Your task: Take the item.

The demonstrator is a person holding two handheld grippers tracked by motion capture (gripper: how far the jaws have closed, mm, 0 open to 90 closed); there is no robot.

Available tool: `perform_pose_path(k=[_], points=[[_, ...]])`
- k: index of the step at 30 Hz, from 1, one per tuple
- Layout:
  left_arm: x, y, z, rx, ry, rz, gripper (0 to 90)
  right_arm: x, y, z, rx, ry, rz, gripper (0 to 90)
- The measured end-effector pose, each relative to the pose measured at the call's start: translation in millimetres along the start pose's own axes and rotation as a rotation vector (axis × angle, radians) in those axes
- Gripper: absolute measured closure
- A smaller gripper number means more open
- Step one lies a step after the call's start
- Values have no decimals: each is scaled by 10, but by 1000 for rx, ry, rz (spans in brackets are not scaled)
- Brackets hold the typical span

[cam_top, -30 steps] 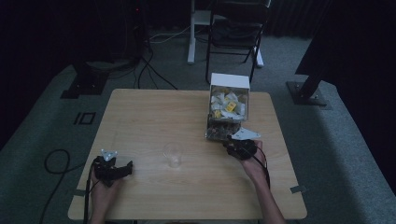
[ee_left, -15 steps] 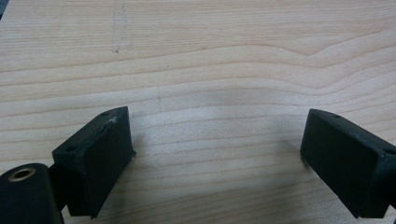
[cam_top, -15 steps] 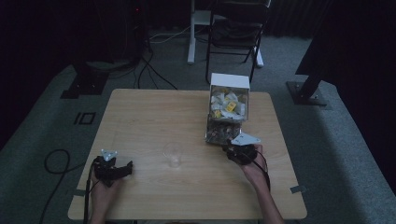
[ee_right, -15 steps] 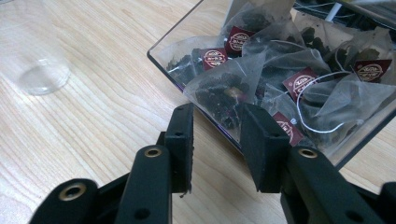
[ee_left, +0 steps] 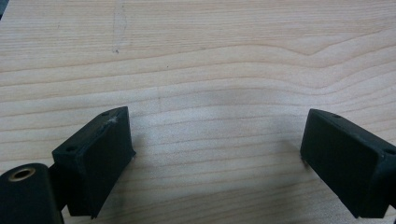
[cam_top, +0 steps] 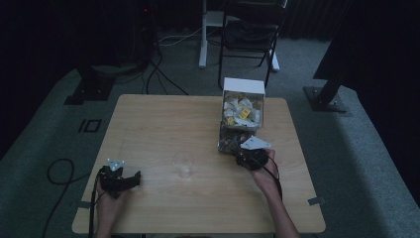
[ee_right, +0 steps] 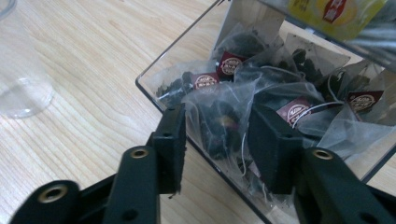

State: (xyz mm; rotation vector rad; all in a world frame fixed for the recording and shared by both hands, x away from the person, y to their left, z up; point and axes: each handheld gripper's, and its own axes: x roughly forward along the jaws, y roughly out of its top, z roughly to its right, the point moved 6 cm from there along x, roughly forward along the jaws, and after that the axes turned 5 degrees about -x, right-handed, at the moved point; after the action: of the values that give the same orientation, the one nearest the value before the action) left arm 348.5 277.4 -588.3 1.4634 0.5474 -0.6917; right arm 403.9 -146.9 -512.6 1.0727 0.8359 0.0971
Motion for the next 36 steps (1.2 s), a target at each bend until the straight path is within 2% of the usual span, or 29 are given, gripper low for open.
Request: perform_pose_path(k=[2,5,6,7,11,13,16,17,20,36], points=[[0,0,0,0,0,0,98,-10,16,8,0,-3,9,670],[0,0,0,0,0,0,98,-30,31,3,11,-2,18,703],[0,0,0,0,0,0,98,-33,33,-7,8,3,20,686],[0,0,0,0,0,0,98,-30,35,-36,-2,8,19,614],[0,0,0,0,0,0,98,2,33,-59,-14,0,7,555],[0,0,0,0,0,0,98,28,32,-43,-8,-12,-1,620],[0,0,0,0,0,0,98,17,51,1,31,-15,15,806],[0,0,0,0,0,0,98,17,51,1,31,-15,15,806],[0,0,0,0,0,0,98,12,45,17,46,-19,13,888],[0,0,0,0,0,0,98,-77,94,88,89,-34,70,900]])
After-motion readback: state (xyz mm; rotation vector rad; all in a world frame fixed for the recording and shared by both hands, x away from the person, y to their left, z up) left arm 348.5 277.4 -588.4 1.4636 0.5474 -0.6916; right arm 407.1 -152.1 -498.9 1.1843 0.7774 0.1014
